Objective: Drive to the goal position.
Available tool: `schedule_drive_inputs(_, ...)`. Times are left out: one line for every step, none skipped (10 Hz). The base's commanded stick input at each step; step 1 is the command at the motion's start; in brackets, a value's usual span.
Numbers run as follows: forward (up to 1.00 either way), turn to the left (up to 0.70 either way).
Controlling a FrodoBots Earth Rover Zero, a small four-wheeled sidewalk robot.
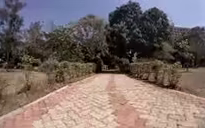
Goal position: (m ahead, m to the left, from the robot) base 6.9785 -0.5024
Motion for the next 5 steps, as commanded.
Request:
schedule_drive_inputs(1.0,0.0)
schedule_drive_inputs(1.0,0.0)
schedule_drive_inputs(1.0,0.0)
schedule_drive_inputs(1.0,0.0)
schedule_drive_inputs(1.0,0.0)
